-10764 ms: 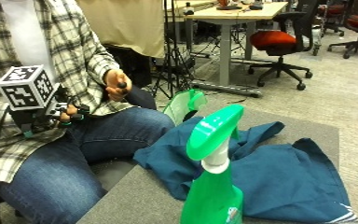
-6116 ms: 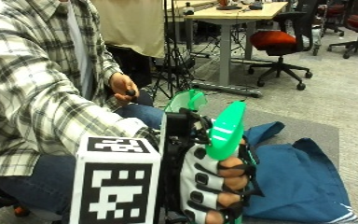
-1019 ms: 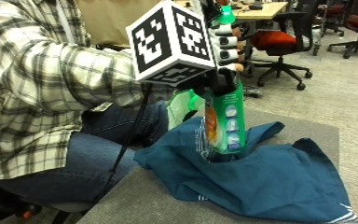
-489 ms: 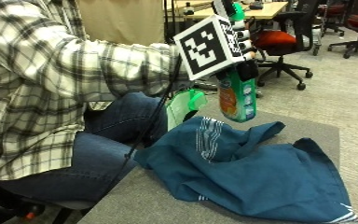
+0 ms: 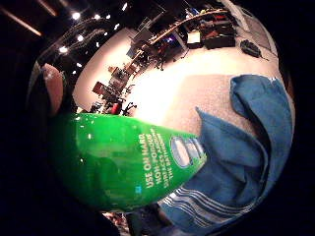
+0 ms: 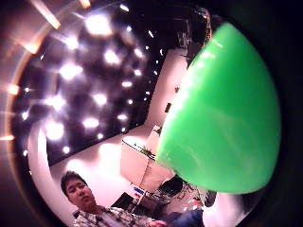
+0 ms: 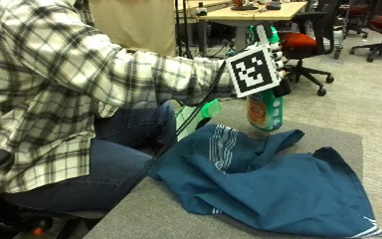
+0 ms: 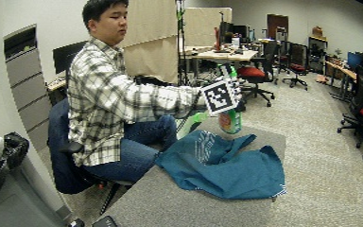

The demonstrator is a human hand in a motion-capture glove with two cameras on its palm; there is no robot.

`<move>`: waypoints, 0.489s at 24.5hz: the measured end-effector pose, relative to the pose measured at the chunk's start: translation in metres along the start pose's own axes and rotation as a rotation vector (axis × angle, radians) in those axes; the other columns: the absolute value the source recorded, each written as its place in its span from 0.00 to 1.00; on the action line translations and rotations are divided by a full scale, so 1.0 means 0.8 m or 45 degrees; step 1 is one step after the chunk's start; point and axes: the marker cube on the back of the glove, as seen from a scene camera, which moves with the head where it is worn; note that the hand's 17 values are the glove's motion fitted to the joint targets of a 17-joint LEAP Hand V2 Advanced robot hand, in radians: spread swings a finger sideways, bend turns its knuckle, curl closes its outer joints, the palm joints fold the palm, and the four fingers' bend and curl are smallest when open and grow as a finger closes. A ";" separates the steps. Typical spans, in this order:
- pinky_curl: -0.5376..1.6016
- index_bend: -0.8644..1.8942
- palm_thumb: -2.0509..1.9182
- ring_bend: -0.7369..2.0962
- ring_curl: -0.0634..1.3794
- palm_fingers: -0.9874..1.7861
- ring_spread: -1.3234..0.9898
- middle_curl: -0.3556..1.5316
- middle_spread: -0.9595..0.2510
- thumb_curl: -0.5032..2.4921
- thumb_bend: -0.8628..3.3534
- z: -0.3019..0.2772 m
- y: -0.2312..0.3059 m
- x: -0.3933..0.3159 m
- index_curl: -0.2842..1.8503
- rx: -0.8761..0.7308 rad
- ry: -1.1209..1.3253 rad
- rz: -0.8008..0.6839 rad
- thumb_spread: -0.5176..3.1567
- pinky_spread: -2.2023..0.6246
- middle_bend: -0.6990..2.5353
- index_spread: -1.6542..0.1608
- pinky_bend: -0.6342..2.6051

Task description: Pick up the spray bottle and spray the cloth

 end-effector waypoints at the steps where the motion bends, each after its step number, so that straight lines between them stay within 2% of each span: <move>1: 0.46 0.42 0.79 0.46 0.40 0.80 0.50 0.48 0.69 0.44 0.20 0.007 -0.001 0.005 0.46 -0.002 0.010 0.004 0.20 0.73 0.40 0.77 0.30; 12: 0.46 0.42 0.79 0.45 0.40 0.80 0.50 0.48 0.69 0.44 0.20 0.062 -0.005 0.037 0.46 -0.021 -0.003 0.054 0.21 0.73 0.40 0.77 0.29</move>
